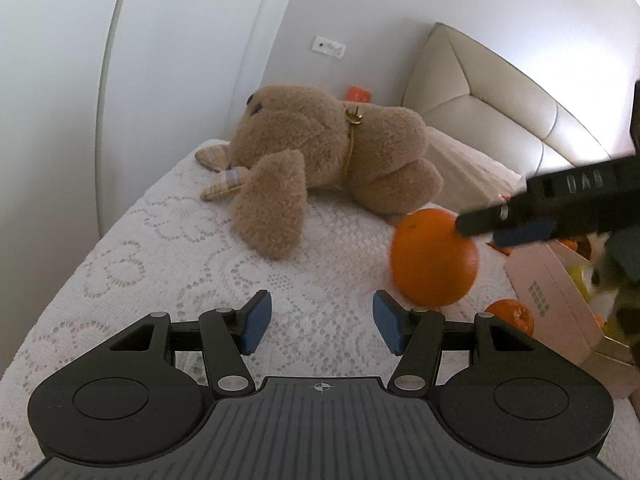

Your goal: Organize fruits

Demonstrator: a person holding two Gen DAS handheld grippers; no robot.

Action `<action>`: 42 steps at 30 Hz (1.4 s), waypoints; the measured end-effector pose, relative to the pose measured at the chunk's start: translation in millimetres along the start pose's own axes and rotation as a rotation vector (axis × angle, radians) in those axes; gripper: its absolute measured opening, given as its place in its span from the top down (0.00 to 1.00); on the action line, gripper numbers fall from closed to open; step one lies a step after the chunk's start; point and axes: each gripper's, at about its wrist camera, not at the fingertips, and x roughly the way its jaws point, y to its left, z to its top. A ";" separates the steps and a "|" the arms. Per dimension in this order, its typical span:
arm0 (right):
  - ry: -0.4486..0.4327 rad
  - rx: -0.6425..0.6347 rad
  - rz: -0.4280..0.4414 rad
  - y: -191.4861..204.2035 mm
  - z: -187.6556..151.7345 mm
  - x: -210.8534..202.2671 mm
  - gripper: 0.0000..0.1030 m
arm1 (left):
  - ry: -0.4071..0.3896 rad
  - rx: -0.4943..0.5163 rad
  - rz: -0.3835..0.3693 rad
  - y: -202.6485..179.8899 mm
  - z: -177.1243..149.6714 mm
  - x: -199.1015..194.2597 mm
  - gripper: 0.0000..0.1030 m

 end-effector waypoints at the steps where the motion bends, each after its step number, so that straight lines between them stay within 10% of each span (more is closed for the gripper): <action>1: -0.031 0.006 -0.021 -2.0 2.9 -6.5 0.28 | -0.003 0.006 -0.001 -1.3 -0.4 -0.6 0.41; 7: -0.019 0.126 -0.231 -30.7 16.6 5.5 0.36 | 0.001 0.021 0.000 -4.3 -1.1 0.2 0.41; 14: -0.021 0.220 0.041 -25.4 7.7 18.6 0.42 | 0.003 0.015 -0.004 -3.8 -1.1 0.2 0.41; 33: 0.049 -0.041 -0.062 14.4 -11.1 -12.9 0.38 | -0.016 0.004 -0.030 -2.7 -0.7 -5.1 0.42; 42: 0.109 0.168 -0.300 -36.0 21.0 47.2 0.50 | -0.011 0.001 -0.022 -1.9 -0.8 -3.6 0.42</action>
